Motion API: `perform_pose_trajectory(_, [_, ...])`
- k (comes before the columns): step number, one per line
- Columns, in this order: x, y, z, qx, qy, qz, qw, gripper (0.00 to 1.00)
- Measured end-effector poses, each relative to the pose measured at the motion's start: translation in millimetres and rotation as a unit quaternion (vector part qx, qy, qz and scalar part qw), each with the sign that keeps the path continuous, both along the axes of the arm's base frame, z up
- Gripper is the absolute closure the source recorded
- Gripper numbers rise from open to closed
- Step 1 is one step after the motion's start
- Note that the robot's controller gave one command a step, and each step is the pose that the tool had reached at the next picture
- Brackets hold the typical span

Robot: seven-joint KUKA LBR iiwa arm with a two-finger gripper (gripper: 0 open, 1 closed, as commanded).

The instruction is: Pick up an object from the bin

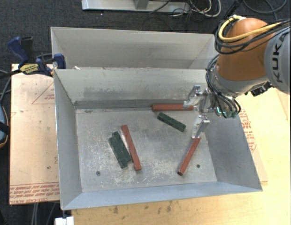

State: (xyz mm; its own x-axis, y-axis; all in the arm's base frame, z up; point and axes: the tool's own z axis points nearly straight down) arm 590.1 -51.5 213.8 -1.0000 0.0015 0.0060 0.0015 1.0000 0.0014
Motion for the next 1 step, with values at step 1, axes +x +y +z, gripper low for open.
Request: perform_pose_trajectory(1, [1.5, 0.1, 4.7, 0.0, -0.0038, 0.001, 1.0, 0.0])
